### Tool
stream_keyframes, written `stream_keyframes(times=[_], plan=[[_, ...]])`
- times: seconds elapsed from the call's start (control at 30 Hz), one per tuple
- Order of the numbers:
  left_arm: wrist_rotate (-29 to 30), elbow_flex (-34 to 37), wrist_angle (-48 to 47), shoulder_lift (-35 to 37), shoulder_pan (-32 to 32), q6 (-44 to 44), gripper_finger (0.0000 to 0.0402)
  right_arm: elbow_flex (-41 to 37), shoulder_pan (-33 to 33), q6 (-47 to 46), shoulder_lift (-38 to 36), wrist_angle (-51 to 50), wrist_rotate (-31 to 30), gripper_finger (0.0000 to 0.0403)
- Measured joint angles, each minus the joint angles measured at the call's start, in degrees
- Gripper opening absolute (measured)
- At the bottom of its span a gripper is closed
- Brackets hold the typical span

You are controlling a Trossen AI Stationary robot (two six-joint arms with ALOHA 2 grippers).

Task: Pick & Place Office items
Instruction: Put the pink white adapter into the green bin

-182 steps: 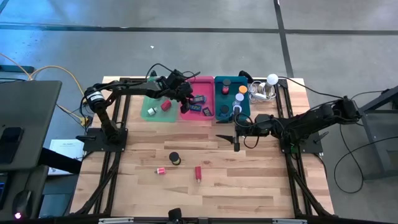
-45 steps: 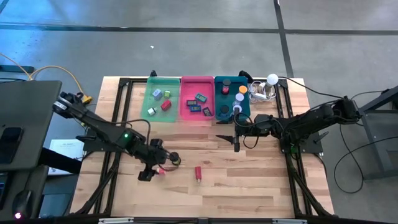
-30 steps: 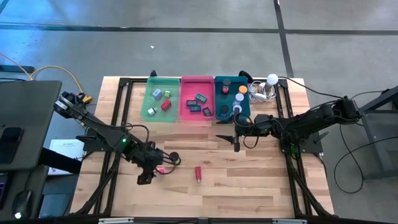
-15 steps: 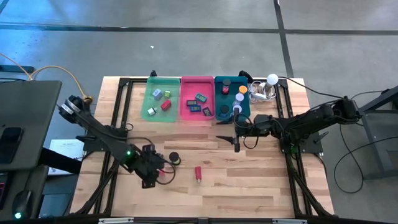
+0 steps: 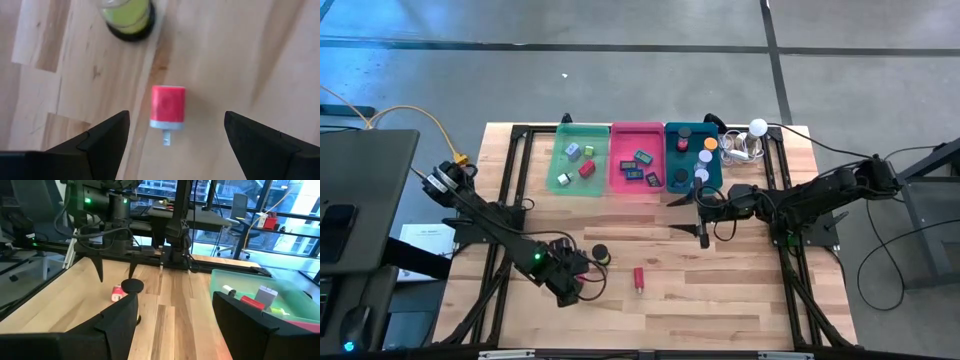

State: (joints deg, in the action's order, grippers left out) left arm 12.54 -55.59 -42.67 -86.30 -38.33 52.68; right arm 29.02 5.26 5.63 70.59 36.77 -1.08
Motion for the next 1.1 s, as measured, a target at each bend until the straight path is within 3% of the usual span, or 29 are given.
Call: stream_keyframes(times=[0.3, 0.63, 1.1], plan=[[0.83, 0.01, -0.05, -5.28, 0.01, -0.3, 0.0317, 0.0, 0.0, 0.46, 0.0, -0.19, 0.0, 0.0248], [3.71, 0.0, 0.07, -5.93, 0.44, -1.61, 0.0317, 0.0, 0.0, 0.22, 0.0, -0.13, 0.0, 0.0248], [3.33, 1.83, 4.33, -7.3, 0.44, 3.77, 0.0317, 0.0, 0.0, -1.05, 0.0, -0.23, 1.42, 0.0248]])
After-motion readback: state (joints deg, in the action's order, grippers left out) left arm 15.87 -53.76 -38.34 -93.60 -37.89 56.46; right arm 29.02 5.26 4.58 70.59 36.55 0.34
